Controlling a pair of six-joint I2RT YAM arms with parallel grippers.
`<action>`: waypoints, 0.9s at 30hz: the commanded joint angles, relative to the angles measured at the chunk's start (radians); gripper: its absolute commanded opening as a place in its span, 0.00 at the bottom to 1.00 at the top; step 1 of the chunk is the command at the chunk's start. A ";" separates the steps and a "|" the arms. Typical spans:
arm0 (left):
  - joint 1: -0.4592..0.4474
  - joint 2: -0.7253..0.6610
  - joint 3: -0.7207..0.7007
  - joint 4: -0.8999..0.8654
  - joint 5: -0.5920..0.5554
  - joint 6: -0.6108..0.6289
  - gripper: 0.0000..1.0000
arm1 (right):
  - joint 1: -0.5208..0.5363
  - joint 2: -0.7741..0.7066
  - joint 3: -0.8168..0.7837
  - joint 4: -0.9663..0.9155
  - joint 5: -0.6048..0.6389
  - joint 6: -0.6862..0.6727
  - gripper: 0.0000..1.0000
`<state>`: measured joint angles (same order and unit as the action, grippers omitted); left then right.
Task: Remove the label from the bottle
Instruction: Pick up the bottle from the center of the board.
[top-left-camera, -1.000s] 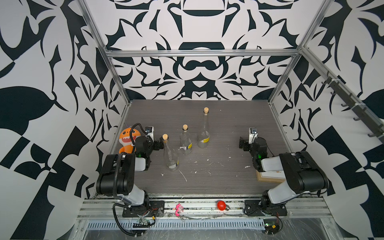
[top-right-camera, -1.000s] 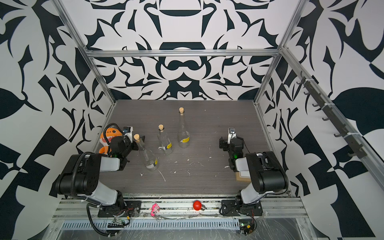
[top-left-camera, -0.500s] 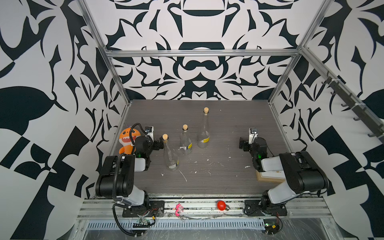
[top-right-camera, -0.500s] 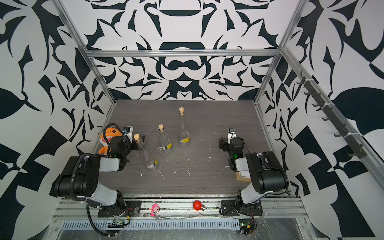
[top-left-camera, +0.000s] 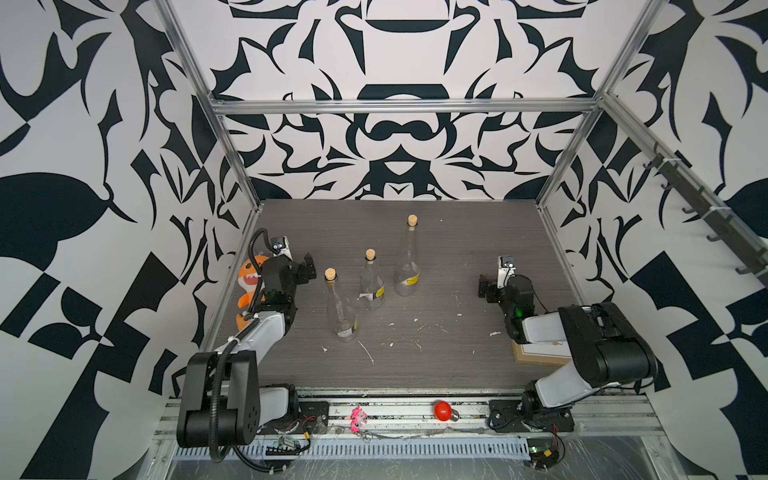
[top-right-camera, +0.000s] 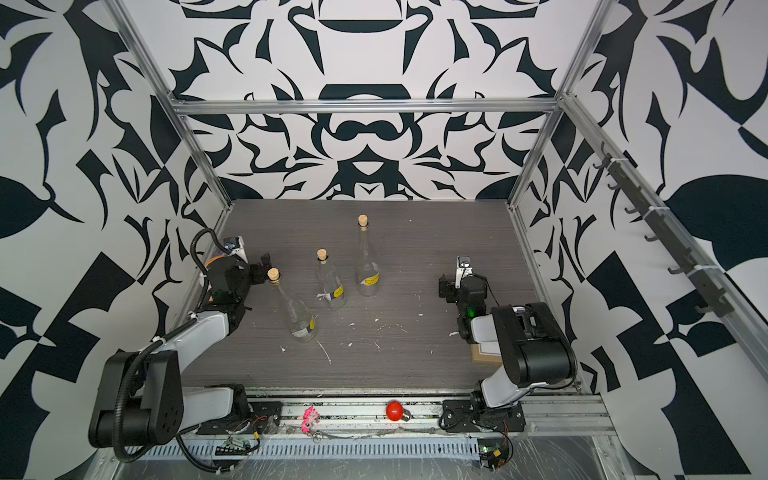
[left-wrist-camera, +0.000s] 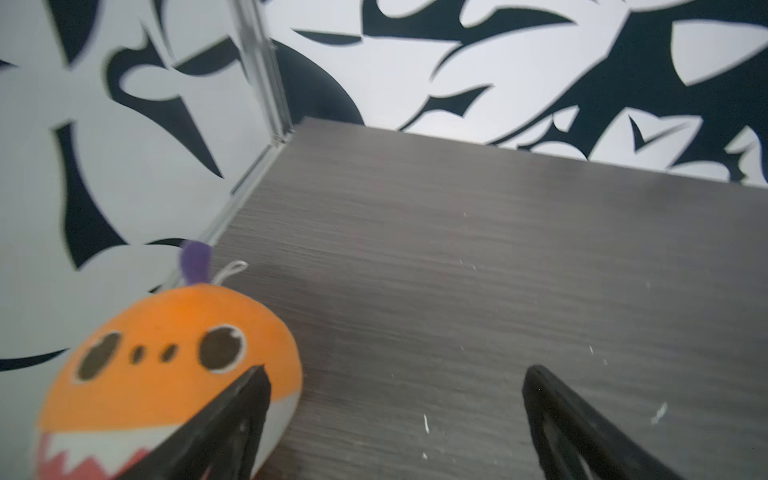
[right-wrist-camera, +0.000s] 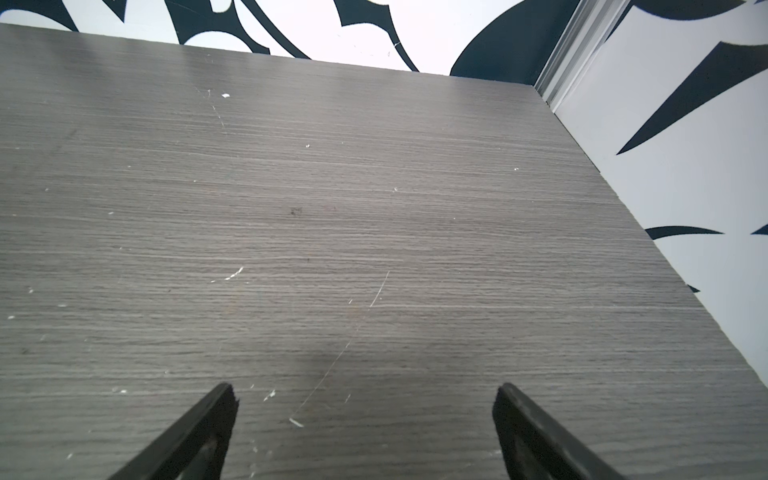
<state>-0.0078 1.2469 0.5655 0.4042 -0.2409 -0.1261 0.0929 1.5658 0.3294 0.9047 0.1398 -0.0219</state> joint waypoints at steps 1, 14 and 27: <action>-0.005 -0.048 0.114 -0.333 -0.224 -0.112 0.99 | -0.002 -0.006 0.029 0.015 0.004 0.009 1.00; -0.007 -0.174 0.446 -1.083 -0.203 -0.344 0.99 | 0.029 -0.075 0.058 -0.079 0.128 0.013 0.85; -0.007 -0.390 0.607 -1.291 0.097 -0.164 0.99 | 0.125 -0.406 0.341 -0.669 0.100 0.025 0.80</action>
<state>-0.0128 0.9020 1.1362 -0.7975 -0.2314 -0.3458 0.2089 1.2335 0.5587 0.4301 0.2871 -0.0254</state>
